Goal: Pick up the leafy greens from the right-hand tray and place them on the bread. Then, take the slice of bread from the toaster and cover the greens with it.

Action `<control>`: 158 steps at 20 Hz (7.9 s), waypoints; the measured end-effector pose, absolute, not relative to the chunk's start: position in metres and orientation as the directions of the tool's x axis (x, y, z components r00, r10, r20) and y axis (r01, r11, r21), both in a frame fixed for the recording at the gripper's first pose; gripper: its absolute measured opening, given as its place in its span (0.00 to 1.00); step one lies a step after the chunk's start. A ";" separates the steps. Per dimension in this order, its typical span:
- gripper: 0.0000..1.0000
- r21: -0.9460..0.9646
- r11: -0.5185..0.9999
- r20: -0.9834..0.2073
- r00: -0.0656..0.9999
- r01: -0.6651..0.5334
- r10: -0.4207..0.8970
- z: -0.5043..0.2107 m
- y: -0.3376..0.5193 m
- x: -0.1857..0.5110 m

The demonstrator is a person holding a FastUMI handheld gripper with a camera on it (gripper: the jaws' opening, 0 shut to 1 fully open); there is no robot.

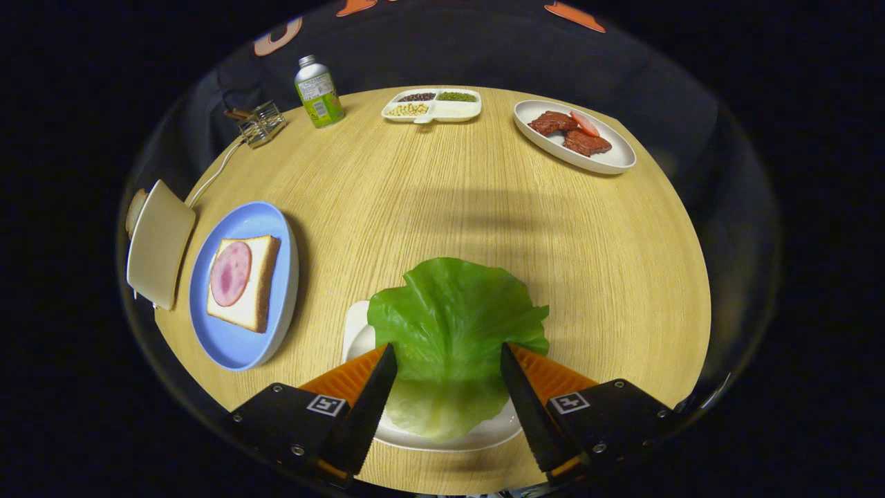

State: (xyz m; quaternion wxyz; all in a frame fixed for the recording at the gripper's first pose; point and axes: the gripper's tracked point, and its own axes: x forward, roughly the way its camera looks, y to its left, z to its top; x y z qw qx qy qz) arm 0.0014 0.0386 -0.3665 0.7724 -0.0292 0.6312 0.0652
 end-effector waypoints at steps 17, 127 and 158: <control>0.04 0.215 0.970 -0.955 0.232 0.111 0.186 -0.348 0.029 0.016; 0.09 0.583 0.754 -0.713 0.254 -0.302 0.654 -0.084 0.490 0.061; 0.09 0.625 0.778 -0.724 0.324 -0.067 0.609 -0.241 0.260 0.041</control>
